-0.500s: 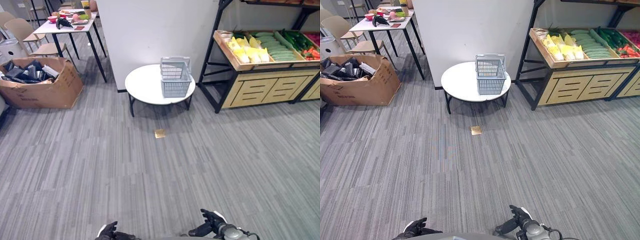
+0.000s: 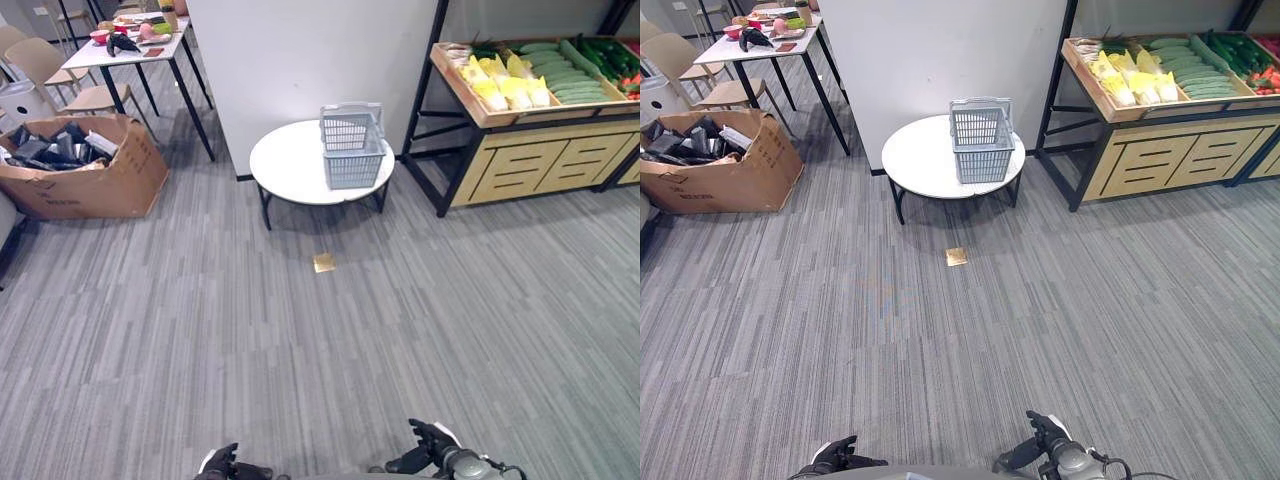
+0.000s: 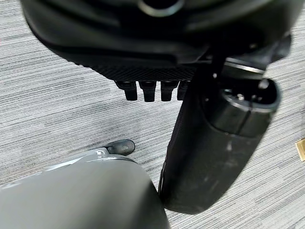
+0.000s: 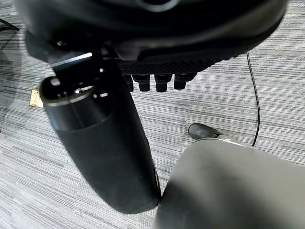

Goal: Get the vegetables into the basket

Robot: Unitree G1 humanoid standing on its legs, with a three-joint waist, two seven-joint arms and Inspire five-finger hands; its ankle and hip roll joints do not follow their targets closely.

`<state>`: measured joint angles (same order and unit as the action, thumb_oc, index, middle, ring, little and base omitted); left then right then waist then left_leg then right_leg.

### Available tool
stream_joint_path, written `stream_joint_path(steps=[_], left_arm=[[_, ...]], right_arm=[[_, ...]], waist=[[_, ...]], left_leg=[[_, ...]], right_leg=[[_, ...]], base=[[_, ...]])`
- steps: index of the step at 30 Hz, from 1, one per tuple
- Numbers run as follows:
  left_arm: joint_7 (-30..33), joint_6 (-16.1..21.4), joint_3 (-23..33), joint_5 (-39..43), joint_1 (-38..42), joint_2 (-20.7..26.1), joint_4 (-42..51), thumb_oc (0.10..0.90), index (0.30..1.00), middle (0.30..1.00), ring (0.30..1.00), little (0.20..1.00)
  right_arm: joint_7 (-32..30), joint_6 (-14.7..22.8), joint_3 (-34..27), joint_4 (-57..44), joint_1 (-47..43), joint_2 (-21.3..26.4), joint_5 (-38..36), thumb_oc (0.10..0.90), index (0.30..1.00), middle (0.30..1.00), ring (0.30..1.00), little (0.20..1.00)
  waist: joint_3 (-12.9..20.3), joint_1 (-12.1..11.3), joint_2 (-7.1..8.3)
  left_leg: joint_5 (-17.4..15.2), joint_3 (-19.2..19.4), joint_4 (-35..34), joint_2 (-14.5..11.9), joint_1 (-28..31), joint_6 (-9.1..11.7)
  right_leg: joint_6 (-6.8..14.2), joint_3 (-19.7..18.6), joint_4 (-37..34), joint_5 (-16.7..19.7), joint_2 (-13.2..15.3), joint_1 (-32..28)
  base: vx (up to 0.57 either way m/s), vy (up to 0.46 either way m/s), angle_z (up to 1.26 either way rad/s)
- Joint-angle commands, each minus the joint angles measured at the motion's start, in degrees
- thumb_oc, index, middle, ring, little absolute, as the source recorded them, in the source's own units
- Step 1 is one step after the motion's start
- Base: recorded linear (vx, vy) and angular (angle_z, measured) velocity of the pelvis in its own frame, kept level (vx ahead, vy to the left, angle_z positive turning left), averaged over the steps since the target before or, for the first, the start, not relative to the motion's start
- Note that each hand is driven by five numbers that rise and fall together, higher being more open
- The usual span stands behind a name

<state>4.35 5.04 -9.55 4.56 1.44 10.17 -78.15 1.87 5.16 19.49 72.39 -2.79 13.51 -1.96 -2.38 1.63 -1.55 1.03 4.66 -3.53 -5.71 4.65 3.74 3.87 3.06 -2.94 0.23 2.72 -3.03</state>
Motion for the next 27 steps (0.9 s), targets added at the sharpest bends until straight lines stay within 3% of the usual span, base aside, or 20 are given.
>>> stream_joint_path(steps=[1,14,22,27], left_arm=[[1.79,-0.36,-0.94,-1.24,0.91,1.82,-3.50,0.900,1.000,1.000,1.000,1.000],[2.87,-0.88,-1.64,-3.18,2.34,3.96,-3.15,0.900,1.000,1.000,1.000,1.000],[2.96,-1.21,-2.50,-2.68,4.97,5.43,-2.09,0.900,1.000,1.000,1.000,1.000],[2.64,-1.37,-2.36,-2.60,5.44,5.61,-1.95,0.900,1.000,1.000,1.000,1.000]], right_arm=[[-0.87,-0.56,2.62,2.76,-0.59,-0.51,2.49,0.900,1.000,1.000,1.000,1.000],[-1.46,-1.11,2.07,1.33,-3.01,1.21,1.77,0.900,1.000,1.000,1.000,1.000],[-1.81,-1.11,2.42,0.14,-5.91,2.65,0.74,0.900,1.000,1.000,1.000,1.000],[-1.78,-0.95,2.52,0.03,-5.77,3.43,0.79,0.900,1.000,1.000,1.000,1.000]], waist=[[-0.51,0.38,4.23],[-2.90,0.75,4.19],[-6.05,1.18,3.08],[-7.13,0.86,3.39]], left_leg=[[-0.47,-1.60,-1.47,-0.85,0.47,2.12],[0.40,-1.91,-1.47,-2.05,-1.03,2.54],[2.61,-2.92,-1.21,-4.77,-3.46,2.68],[3.73,-4.50,5.44,-5.22,-6.41,2.95]], right_leg=[[4.49,-0.90,-2.06,4.42,4.71,0.76],[3.83,-0.95,-2.06,4.30,3.85,1.96],[1.80,-1.49,9.81,-1.12,0.84,9.92],[-0.07,-0.85,8.84,-1.83,-0.38,8.71]], base=[[0.00,0.000,0.00],[0.00,-0.008,0.00],[0.01,-0.077,0.00],[0.11,-0.183,0.11]])
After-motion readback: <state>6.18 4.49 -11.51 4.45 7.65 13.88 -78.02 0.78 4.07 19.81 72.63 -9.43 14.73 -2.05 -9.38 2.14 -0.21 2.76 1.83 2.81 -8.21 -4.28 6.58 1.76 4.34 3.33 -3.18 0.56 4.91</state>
